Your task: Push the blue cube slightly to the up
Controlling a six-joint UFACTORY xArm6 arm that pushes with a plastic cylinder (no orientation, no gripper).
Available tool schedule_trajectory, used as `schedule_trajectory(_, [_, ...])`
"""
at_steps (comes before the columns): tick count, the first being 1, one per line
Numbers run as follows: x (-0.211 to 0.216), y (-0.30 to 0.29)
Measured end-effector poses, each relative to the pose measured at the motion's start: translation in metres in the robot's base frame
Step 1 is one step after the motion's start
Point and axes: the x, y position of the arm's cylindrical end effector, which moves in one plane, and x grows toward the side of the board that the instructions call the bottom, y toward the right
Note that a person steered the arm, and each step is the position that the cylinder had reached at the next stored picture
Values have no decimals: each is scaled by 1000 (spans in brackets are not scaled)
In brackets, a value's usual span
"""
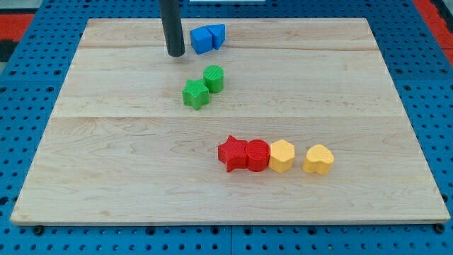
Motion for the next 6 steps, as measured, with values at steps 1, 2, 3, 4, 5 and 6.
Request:
schedule_trajectory(1, [4,11])
schedule_trajectory(2, [-6,11])
schedule_trajectory(3, [-22,11])
schedule_trajectory(4, [-31,11])
schedule_trajectory(5, [-31,11])
schedule_trajectory(6, [-17,11])
